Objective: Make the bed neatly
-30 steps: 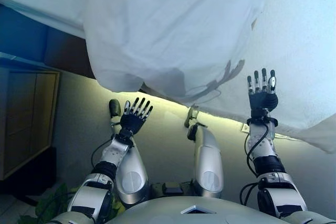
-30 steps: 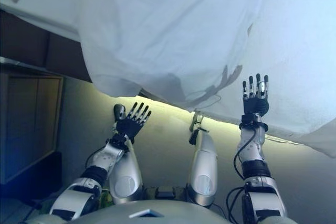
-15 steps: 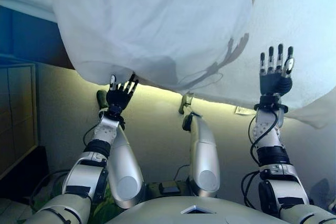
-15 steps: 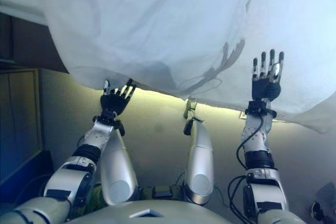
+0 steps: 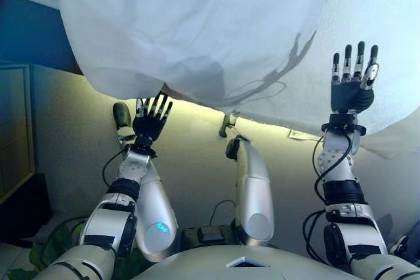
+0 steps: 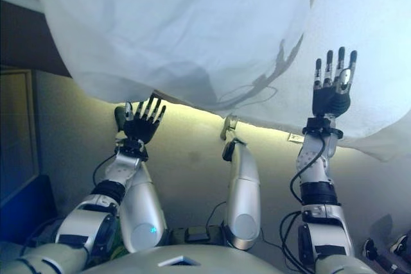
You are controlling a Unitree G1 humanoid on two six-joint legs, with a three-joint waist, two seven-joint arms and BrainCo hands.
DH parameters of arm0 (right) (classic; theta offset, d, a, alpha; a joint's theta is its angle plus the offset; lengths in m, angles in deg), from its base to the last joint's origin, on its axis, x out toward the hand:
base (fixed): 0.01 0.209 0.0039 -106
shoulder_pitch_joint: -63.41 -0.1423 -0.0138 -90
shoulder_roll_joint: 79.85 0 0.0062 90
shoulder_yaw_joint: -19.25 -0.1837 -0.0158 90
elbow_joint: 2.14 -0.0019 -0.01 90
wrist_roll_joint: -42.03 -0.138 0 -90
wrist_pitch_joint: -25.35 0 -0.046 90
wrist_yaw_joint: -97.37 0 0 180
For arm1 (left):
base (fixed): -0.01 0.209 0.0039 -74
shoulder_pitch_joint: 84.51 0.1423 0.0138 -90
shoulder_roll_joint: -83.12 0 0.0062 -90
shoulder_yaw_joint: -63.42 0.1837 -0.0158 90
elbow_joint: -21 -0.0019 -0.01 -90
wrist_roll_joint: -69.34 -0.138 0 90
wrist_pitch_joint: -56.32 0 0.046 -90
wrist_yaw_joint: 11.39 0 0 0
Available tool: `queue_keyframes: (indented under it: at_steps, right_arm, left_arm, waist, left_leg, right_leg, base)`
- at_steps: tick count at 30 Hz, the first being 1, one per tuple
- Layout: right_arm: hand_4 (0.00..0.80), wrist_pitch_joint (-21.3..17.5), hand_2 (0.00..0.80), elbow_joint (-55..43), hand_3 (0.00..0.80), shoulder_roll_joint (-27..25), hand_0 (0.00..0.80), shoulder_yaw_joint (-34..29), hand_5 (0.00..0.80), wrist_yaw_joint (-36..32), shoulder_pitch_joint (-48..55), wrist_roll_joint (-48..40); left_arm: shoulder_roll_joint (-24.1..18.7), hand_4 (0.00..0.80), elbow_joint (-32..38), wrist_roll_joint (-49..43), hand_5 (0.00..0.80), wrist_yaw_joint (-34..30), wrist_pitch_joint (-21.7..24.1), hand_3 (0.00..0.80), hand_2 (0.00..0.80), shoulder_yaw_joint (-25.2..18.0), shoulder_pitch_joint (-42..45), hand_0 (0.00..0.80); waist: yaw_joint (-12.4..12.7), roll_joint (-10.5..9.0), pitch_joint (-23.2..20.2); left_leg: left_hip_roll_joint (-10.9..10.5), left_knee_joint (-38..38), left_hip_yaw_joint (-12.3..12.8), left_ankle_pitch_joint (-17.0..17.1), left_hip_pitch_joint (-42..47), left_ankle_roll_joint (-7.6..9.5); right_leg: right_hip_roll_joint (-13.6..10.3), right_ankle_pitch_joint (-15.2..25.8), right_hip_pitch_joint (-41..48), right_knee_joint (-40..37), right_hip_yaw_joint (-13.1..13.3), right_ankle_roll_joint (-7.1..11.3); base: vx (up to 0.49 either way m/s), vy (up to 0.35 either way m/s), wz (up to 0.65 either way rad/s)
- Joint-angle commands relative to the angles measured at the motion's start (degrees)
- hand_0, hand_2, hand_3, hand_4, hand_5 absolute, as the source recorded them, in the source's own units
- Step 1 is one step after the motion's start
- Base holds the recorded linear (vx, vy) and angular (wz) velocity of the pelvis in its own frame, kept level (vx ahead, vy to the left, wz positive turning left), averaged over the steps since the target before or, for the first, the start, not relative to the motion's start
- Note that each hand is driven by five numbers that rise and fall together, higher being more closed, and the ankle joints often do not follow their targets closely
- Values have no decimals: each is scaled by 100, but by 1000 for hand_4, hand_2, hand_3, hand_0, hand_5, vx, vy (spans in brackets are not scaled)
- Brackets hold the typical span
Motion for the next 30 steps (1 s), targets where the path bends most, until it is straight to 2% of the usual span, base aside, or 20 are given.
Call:
queue_keyframes:
  at_steps: [1,10,14,15,16,22,30]
  right_arm:
    - [0,-483,0,-171,0,-450,0,-462,0,-157,191,-356]
    - [0,-491,0,37,0,-594,0,-585,0,-467,67,-595]
    - [0,-474,0,5,0,-612,0,-602,0,-439,-20,-477]
    - [0,-458,0,9,0,-623,0,-612,0,-447,-35,-469]
    - [0,-442,0,6,0,-622,0,-618,0,-452,-45,-453]
    - [0,-349,0,-94,0,-533,0,-634,0,-479,-54,-357]
    - [0,-202,0,-452,0,-330,0,-668,0,-284,-34,-134]
  left_arm:
    - [-113,0,21,245,0,-129,77,0,0,-50,86,0]
    - [-211,0,87,514,0,92,326,0,0,67,-481,0]
    - [-242,0,88,665,0,-61,400,0,0,60,-689,0]
    - [-263,499,132,713,499,-80,424,499,499,66,-730,499]
    - [-284,800,180,741,800,-139,446,800,800,60,-760,800]
    - [-331,800,470,910,800,-35,583,800,800,171,-858,800]
    - [-268,800,457,876,800,98,683,800,800,85,-803,800]
  waist:
    - [122,-120,102]
    - [19,-204,102]
    - [-66,-191,102]
    - [-78,-184,102]
    - [-93,-173,102]
    - [-135,-144,102]
    - [-173,-139,102]
  left_leg:
    - [-3,-253,-198,662,-389,452]
    - [18,-327,-115,701,-374,456]
    - [22,-405,-53,728,-317,449]
    - [31,-426,-40,732,-297,442]
    - [41,-440,-23,733,-276,437]
    - [67,-541,37,723,-130,420]
    - [123,-657,105,727,27,400]
  right_leg:
    - [-538,-28,-78,231,187,362]
    - [-477,82,-19,37,113,339]
    - [-428,95,5,-56,156,326]
    - [-425,95,20,-78,156,325]
    - [-418,94,33,-89,159,323]
    - [-383,126,170,-233,130,299]
    - [-334,95,337,-367,90,282]
  base:
    - [0,0,0]
    - [-5,2,1]
    - [-17,51,-2]
    - [-14,59,-3]
    - [-11,43,-2]
    - [-3,7,-1]
    - [-11,12,-6]
